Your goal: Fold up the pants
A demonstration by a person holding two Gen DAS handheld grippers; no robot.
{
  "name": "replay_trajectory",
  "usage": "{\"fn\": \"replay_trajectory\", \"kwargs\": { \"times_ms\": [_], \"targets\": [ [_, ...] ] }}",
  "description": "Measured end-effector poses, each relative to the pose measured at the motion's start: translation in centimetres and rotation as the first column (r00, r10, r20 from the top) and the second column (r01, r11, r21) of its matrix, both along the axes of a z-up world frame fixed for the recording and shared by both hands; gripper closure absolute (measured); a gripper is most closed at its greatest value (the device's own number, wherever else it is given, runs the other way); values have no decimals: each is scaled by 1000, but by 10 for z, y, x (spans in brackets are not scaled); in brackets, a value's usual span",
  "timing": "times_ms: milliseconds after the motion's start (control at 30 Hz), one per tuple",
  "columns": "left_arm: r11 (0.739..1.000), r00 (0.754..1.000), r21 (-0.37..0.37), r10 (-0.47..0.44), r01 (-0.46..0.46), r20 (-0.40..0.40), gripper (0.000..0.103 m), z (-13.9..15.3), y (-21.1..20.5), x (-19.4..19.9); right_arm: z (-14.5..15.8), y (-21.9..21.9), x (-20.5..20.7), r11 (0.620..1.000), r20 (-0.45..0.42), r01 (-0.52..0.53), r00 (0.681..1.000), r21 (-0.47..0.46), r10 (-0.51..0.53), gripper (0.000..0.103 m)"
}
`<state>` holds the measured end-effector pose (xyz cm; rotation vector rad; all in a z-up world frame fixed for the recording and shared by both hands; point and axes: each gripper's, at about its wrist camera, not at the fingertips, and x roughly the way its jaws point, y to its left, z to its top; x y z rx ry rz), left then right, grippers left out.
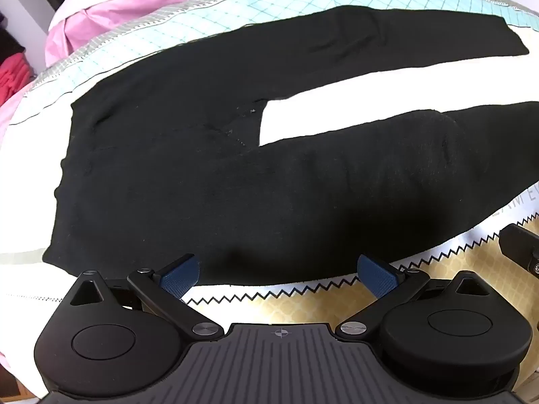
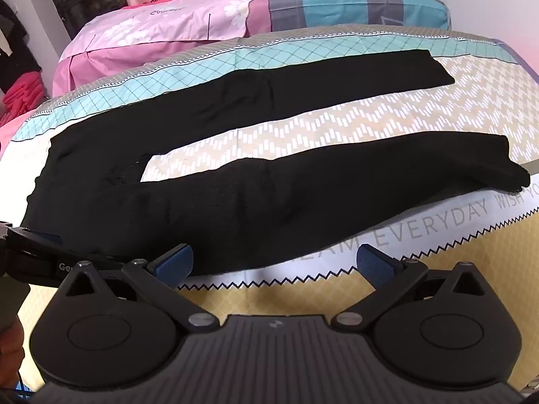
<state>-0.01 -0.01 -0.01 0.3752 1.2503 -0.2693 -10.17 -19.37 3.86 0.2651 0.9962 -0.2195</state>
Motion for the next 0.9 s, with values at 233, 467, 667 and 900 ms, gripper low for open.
{"fn": "replay_trajectory", "kwargs": {
  "times_ms": [233, 467, 667, 900],
  "targets": [
    [1000, 1000, -19, -9, 9, 3, 0, 1, 4, -3, -1, -1, -1, 999, 4, 0, 1000, 38, 0, 0],
    [1000, 1000, -10, -1, 1, -15, 0, -5, 4, -1, 5, 7, -2, 999, 28, -25, 999, 36, 24, 0],
    [1000, 1000, -11, 4, -4, -5, 0, -9, 5, -6, 2, 8, -3, 998, 9, -28, 1000, 54, 28, 0],
    [1000, 1000, -8, 15, -15, -8, 0, -10, 7, -8, 1, 10, -5, 998, 6, -42, 999, 57, 42, 0]
  ]
}}
